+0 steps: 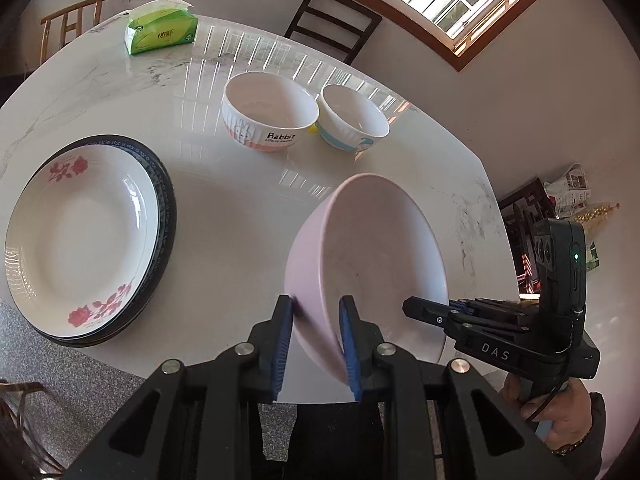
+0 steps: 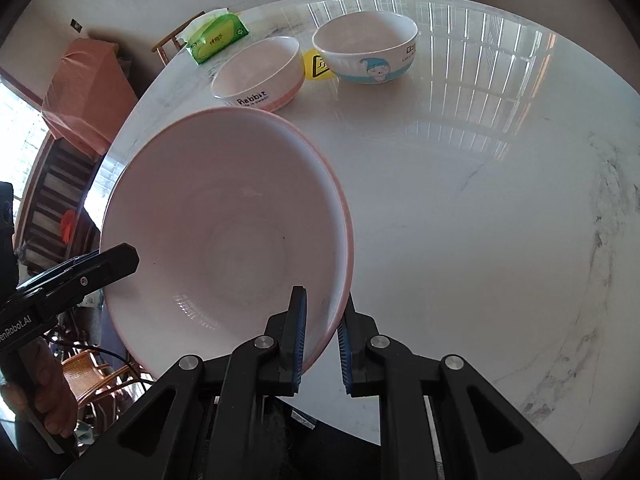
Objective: Organize plates and bowls
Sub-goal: 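Carry the pink bowl with both grippers beside the plate stack and lower it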
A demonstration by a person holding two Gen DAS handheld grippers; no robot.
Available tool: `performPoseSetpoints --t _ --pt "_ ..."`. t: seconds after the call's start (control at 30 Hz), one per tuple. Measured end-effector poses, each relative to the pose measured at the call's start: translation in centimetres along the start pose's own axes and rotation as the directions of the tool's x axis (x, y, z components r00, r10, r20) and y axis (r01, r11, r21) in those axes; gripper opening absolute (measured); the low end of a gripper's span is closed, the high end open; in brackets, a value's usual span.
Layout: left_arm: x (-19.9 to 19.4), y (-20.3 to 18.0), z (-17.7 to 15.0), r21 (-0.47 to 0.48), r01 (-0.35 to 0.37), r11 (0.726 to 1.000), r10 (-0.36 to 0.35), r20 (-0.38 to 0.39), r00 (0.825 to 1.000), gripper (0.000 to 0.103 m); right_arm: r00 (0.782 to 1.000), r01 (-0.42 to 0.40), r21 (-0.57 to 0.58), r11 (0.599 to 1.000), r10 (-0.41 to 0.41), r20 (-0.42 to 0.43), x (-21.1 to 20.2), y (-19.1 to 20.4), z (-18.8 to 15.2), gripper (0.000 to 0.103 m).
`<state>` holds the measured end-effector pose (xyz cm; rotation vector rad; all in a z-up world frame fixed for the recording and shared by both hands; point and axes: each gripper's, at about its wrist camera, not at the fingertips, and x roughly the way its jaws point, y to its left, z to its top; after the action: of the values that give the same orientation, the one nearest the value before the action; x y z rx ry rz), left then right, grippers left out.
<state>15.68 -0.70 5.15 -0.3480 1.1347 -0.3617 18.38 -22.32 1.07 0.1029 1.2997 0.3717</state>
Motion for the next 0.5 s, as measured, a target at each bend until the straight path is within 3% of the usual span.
performPoseSetpoints --t 0.5 --pt "1.6 3.3 -0.8 -0.033 -0.012 0.999 0.010 -0.042 0.999 0.023 0.999 0.032 0.006 0.999 -0.032 -0.043 1.6 1.2 -0.5 0.017"
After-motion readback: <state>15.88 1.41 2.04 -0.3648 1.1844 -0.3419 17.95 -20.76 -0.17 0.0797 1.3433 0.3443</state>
